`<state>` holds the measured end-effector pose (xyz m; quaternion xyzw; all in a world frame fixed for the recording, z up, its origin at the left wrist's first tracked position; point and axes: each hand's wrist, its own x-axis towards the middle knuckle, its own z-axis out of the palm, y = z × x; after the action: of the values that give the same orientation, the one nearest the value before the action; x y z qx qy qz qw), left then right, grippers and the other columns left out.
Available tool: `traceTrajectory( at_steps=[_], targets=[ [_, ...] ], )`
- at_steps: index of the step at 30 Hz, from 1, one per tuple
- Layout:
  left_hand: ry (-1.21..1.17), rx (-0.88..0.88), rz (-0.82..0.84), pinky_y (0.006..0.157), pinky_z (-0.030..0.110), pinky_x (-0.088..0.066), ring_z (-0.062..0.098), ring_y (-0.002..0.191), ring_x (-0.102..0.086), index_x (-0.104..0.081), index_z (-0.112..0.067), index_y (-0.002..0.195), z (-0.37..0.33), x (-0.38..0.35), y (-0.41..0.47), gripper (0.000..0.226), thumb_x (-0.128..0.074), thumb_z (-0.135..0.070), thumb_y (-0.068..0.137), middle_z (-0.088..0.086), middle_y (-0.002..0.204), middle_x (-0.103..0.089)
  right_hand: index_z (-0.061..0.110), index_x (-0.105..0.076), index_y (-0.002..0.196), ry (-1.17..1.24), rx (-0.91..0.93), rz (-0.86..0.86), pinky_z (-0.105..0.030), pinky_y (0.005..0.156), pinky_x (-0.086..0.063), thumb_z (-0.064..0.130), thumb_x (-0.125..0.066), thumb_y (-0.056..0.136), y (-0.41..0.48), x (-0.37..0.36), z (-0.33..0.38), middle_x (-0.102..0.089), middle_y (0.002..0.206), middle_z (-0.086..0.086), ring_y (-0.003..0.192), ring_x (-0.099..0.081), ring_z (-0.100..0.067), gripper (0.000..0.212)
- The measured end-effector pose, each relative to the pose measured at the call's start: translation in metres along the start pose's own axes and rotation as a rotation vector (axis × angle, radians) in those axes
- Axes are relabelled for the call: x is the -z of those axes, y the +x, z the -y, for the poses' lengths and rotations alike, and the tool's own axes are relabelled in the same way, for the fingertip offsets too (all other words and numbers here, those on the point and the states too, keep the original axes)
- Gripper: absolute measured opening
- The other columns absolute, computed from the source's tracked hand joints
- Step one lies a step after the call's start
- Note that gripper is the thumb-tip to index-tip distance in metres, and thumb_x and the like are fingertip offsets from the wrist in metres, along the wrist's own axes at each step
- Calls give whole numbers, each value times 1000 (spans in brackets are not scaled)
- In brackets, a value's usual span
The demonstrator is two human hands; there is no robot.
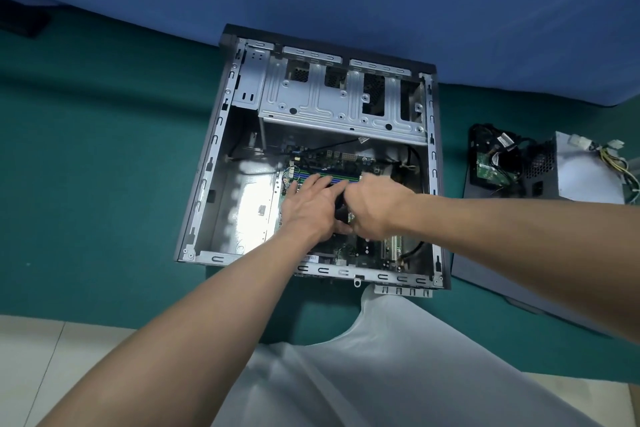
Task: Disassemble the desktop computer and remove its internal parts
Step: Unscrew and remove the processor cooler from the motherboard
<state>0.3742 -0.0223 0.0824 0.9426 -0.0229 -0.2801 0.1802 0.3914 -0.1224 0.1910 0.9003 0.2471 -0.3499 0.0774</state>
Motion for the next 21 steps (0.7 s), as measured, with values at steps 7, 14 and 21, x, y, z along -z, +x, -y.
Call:
traceTrajectory(
  at_steps=[7, 14, 21],
  targets=[
    [8, 1, -3, 121, 45, -4, 16, 149, -4, -14, -42, 152, 0, 0, -1, 99, -71, -61, 73, -7, 162, -14, 3, -48, 106, 1074, -718, 414, -15, 30, -25, 17, -34, 102, 14, -8, -25, -49, 57, -4, 35, -31, -7, 20],
    [12, -14, -4, 121, 44, -5, 17, 149, -6, -17, -39, 152, 0, 1, -1, 89, -70, -49, 82, -6, 162, -16, 16, -58, 110, -552, 217, 50, -31, 50, -36, 20, -42, 98, 1, -11, -6, -52, 73, -3, 58, -43, -22, 20],
    [2, -21, -16, 121, 44, -4, 15, 149, -6, -24, -36, 151, 2, 0, 1, 83, -71, -33, 83, -7, 161, -18, 11, -66, 100, -37, 81, -206, -30, 60, -39, 28, -51, 88, 3, -12, -1, -65, 85, -13, 67, -52, -28, 26]
  ],
)
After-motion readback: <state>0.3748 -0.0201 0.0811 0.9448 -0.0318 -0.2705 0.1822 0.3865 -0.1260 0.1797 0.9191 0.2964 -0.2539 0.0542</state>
